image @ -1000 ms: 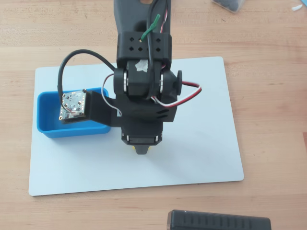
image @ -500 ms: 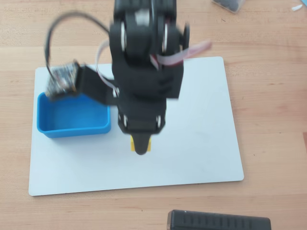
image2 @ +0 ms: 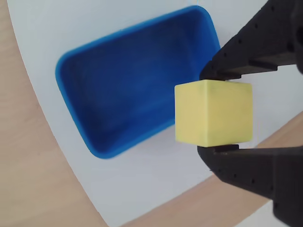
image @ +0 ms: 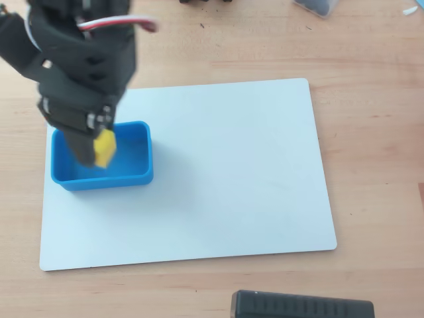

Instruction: Pick up yellow cube and drop it in the blue rectangular bin

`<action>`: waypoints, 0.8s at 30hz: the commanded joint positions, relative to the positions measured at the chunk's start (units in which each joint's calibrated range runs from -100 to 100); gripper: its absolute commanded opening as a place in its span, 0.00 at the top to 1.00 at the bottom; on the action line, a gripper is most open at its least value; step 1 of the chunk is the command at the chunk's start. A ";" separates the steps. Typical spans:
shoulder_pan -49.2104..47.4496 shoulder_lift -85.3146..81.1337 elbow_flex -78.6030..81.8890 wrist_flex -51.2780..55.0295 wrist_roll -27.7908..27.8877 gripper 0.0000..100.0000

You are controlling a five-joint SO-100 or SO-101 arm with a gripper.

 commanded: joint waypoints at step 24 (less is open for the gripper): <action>-10.62 -38.94 27.00 -8.38 1.12 0.84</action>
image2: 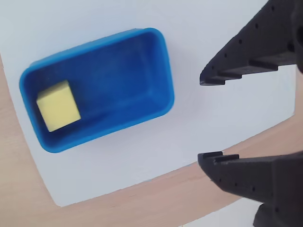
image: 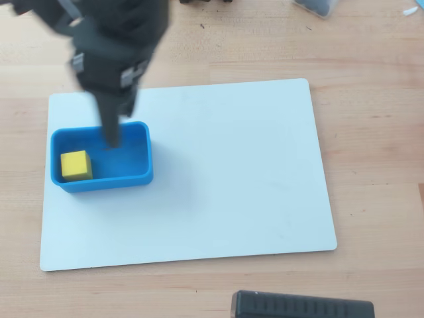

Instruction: Pick up yellow cube and drop it in the blue rectangular bin

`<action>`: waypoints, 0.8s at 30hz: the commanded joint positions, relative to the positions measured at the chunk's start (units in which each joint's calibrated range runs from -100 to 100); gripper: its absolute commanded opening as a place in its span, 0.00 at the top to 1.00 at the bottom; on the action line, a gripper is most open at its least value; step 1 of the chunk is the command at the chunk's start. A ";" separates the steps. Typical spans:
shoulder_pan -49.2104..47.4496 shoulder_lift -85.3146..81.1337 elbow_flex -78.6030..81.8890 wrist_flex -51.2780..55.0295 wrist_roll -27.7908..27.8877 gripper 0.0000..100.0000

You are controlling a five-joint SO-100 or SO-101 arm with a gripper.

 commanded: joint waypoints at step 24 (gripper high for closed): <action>-14.14 -64.88 75.04 -33.05 2.83 1.00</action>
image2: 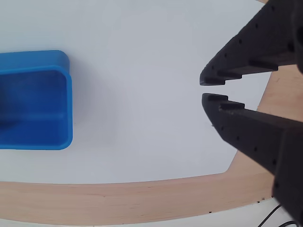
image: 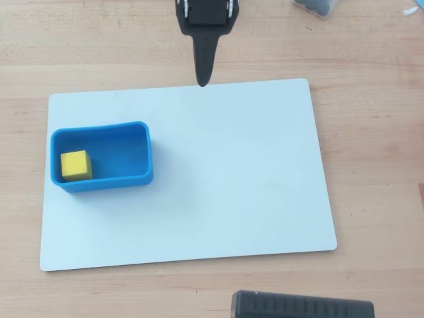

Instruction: Pick up yellow cube and drop it in the blue rectangular bin

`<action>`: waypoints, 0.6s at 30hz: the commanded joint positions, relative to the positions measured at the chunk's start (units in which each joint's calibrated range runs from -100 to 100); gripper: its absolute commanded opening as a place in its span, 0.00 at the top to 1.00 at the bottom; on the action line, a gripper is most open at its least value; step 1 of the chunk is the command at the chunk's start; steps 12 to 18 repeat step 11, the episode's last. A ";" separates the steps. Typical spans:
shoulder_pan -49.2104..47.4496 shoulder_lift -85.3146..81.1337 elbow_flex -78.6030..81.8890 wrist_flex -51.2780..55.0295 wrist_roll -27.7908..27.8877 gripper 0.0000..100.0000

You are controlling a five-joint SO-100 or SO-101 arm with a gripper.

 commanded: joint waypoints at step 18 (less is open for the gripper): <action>-2.62 -38.04 36.18 -13.81 1.42 1.00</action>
